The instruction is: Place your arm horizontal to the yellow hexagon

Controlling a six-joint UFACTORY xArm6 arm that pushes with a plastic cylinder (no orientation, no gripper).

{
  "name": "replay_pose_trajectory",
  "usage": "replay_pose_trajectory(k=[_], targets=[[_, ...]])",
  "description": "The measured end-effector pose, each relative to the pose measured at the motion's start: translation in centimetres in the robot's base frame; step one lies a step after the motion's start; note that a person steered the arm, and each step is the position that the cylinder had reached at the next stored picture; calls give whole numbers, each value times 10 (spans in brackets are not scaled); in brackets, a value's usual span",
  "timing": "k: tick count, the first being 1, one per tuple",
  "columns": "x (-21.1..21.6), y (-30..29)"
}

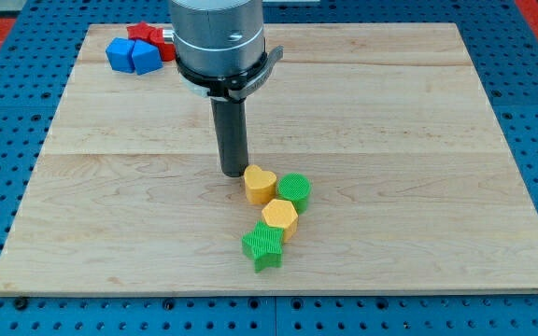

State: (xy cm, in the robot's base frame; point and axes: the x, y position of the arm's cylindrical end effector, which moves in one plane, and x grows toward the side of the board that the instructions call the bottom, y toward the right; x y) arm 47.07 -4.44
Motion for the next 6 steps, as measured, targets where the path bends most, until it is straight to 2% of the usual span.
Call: replay_pose_trajectory(k=[2,3,4,6], targets=[[2,-5],[14,-27],[58,-51],[66,-71]])
